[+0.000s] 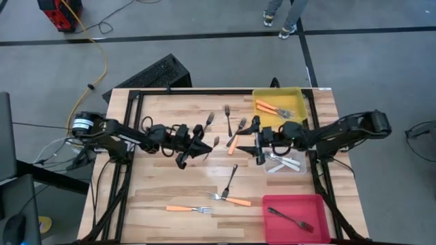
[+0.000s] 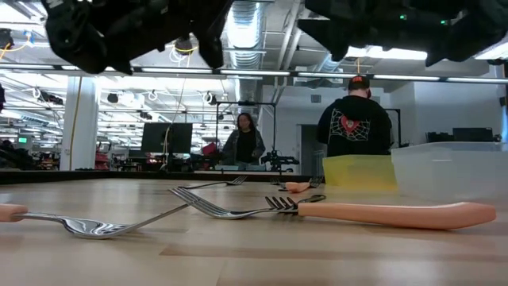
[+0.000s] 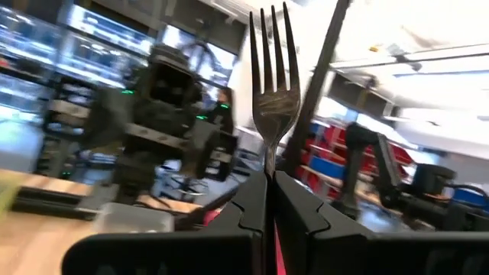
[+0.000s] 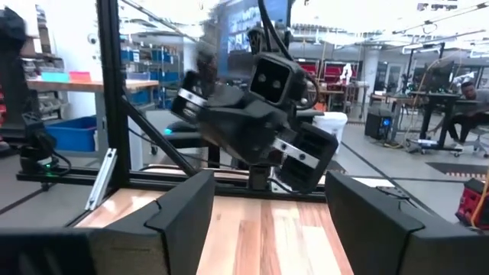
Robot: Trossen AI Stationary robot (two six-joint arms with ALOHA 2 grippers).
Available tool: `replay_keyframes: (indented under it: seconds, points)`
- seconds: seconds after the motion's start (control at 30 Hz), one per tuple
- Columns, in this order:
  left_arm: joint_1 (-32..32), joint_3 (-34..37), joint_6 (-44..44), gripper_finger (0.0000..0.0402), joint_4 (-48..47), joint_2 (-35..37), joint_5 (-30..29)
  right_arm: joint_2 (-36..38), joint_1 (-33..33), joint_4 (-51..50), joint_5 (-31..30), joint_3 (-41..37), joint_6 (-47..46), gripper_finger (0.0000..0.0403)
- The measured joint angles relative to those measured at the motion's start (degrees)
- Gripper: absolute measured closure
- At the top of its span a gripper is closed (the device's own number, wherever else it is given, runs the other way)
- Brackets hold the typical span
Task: Sort silverware by color (type)
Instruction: Put the black fork into the red bin
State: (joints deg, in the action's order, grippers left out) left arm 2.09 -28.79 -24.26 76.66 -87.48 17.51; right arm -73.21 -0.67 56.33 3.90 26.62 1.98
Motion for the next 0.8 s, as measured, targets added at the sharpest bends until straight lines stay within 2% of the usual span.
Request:
replay_keyframes:
  seconds: [0.23, 0.57, 0.8]
  points:
    - [-0.04, -5.20, -0.49, 0.0401, -0.09, -4.59, 5.85, -6.99, 0.84, 0.04, 0.34, 6.02, 0.08, 0.0126]
    - [-0.04, -5.25, 1.04, 0.0401, 0.24, -4.55, 7.26, -12.52, 3.91, -0.36, 2.53, 14.00, 3.10, 0.0126]
    - [-0.04, -5.25, 1.02, 0.0401, -0.07, -4.55, 7.74, -14.23, 5.83, -4.51, 3.87, 19.18, 5.62, 0.0126]
